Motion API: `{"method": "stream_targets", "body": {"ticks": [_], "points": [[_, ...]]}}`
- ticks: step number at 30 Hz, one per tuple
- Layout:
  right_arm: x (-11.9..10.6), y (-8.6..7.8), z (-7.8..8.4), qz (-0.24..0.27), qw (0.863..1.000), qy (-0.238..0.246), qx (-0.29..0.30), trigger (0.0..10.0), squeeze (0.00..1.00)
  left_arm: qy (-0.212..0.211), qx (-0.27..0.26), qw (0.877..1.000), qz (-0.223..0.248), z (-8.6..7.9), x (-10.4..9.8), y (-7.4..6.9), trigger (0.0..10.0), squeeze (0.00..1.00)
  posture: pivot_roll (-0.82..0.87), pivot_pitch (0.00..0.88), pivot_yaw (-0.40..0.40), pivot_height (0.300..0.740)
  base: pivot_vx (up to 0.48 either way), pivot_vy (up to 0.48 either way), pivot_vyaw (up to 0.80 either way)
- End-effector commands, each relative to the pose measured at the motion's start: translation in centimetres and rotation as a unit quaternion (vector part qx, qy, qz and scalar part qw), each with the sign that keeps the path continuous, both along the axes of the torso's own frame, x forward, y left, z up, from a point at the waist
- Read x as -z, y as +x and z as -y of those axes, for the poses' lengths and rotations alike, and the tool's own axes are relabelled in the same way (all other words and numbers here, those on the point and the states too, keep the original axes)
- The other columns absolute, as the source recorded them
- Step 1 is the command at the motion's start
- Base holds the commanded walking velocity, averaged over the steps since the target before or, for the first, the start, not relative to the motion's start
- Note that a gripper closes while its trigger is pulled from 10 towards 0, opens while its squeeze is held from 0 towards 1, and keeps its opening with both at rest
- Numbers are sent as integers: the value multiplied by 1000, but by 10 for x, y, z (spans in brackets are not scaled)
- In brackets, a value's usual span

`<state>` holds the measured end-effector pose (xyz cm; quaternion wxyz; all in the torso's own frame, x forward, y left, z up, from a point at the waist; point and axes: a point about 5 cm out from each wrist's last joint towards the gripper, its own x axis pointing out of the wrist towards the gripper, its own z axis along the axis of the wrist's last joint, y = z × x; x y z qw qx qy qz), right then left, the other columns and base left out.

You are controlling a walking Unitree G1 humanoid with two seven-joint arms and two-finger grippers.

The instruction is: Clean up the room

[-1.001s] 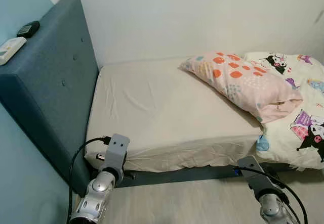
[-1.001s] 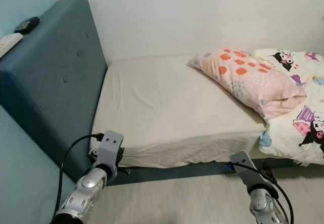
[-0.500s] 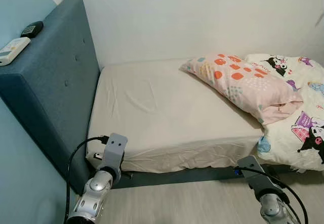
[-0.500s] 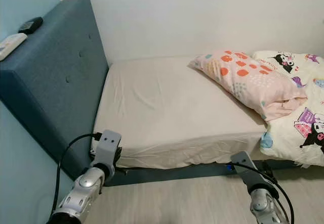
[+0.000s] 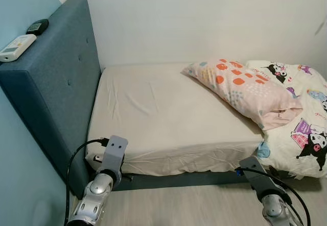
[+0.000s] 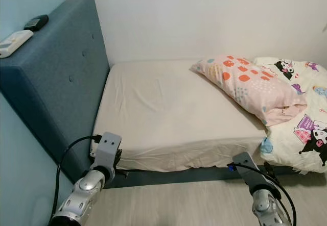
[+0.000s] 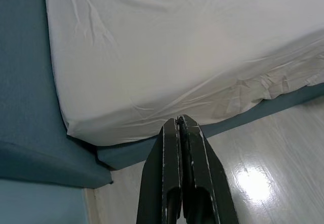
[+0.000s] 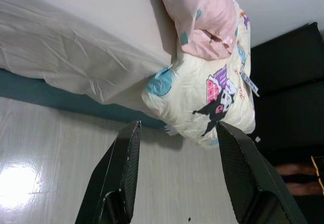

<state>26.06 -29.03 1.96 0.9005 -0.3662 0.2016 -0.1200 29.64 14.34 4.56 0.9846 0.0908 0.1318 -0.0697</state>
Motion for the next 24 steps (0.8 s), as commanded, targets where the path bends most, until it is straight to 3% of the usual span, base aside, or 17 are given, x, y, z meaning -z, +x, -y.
{"method": "stream_targets", "body": {"ticks": [1,24], "points": [[2,-3,5,-8,1000,5,6,10000,0,2,-4,1000,2,-3,0,-1,10000,0,84,50,-70,740,0,0,0],[3,-11,17,-13,1000,4,11,10000,0,4,-1,1000,3,2,1,-3,10000,0,91,38,-108,740,0,0,0]]}}
